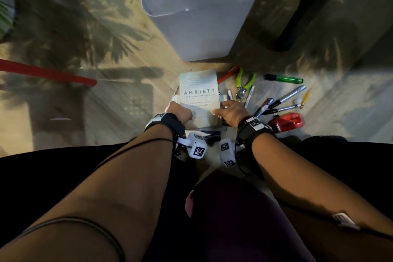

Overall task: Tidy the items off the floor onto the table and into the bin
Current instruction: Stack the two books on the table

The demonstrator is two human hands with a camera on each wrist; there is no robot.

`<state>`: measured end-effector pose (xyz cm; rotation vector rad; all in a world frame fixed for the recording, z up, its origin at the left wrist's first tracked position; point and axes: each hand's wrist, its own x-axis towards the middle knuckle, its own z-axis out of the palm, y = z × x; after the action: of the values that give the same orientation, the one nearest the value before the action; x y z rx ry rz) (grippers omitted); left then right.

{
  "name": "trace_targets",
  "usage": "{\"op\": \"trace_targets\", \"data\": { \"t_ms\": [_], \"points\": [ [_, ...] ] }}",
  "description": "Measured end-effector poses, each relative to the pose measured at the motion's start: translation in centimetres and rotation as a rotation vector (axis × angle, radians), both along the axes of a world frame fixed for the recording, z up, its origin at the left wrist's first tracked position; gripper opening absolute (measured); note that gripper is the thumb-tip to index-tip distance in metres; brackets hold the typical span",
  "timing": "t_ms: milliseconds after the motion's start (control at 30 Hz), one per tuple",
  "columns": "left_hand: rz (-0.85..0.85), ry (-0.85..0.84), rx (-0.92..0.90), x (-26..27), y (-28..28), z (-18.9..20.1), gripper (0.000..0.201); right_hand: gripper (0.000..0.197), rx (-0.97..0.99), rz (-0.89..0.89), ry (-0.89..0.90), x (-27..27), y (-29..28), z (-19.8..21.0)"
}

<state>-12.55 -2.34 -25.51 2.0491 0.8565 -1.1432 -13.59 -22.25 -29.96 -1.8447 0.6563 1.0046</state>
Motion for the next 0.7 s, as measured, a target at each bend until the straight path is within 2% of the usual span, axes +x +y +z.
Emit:
{"op": "trace_targets", "data": {
  "t_ms": [33, 133, 233, 300, 333, 400, 467, 500, 567, 600, 633, 700],
  "points": [
    [-0.005, 0.015, -0.014, 0.2, 0.1, -0.1, 0.023, 0.055, 0.017, -0.004, 0.022, 0.2, 0.0, 0.0],
    [-0.070, 0.081, -0.102, 0.3, -0.3, 0.4, 0.030, 0.052, 0.016, 0.042, 0.023, 0.4, 0.2, 0.9],
    [-0.209, 0.148, -0.116, 1.1, -1.1, 2.6, 0.024, 0.057, -0.045, 0.044, 0.071, 1.0, -0.2, 1.4],
    [-0.258, 0.151, -0.119, 1.8, -1.4, 4.3, 0.032, 0.049, 0.043, -0.012, 0.147, 1.4, -1.1, 2.2],
    [-0.261, 0.153, -0.144, 2.3, -1.6, 5.2, 0.036, 0.038, 0.088, -0.028, 0.164, 1.6, -1.8, 2.6],
    [-0.270, 0.164, -0.159, 3.3, -2.1, 7.0, 0.043, 0.004, 0.129, -0.063, 0.151, 2.0, -2.7, 5.8],
    [-0.295, 0.151, -0.168, 4.4, -2.8, 10.5, 0.049, 0.006, 0.141, -0.098, 0.163, 2.3, -3.5, 8.4],
    [-0.321, 0.127, -0.157, 4.9, -3.2, 12.8, 0.046, 0.013, 0.131, -0.080, 0.167, 2.4, -4.0, 9.9],
    [-0.354, 0.056, -0.136, 5.4, -4.0, 16.8, 0.037, 0.047, 0.132, -0.026, 0.159, 3.0, -5.1, 12.5],
    [-0.356, 0.034, -0.150, 5.6, -4.4, 18.4, 0.039, 0.054, 0.143, -0.022, 0.154, 3.3, -5.5, 14.6],
    [-0.334, 0.017, -0.175, 5.5, -4.8, 20.0, 0.044, 0.048, 0.133, -0.022, 0.138, 3.8, -5.7, 16.6],
    [-0.269, -0.032, -0.245, 5.4, -5.2, 21.9, 0.057, 0.021, 0.104, 0.032, 0.083, 4.2, -6.3, 21.4]
  ]
}}
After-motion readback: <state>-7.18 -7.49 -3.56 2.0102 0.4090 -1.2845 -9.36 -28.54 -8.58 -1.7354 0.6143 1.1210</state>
